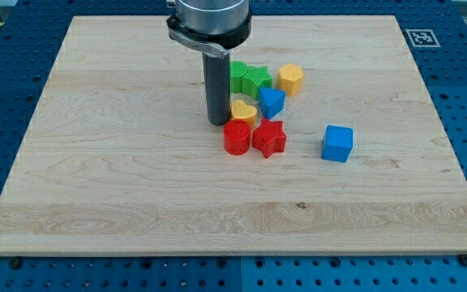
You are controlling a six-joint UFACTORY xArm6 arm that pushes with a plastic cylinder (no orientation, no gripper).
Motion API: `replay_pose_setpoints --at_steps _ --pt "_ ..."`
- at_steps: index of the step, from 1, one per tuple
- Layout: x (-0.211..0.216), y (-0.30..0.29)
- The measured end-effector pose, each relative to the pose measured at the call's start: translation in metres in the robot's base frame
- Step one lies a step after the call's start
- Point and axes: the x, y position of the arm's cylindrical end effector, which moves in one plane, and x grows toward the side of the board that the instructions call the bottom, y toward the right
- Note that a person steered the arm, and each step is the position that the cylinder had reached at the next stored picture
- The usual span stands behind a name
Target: Nudge the green circle slightly down
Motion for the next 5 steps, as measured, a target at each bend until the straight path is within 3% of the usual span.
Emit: replay_pose_setpoints --at_steps 2,4,5 --pt "-0.004 -0.005" --pt "-0.087 -0.088" --pt "-0.142 -0.093"
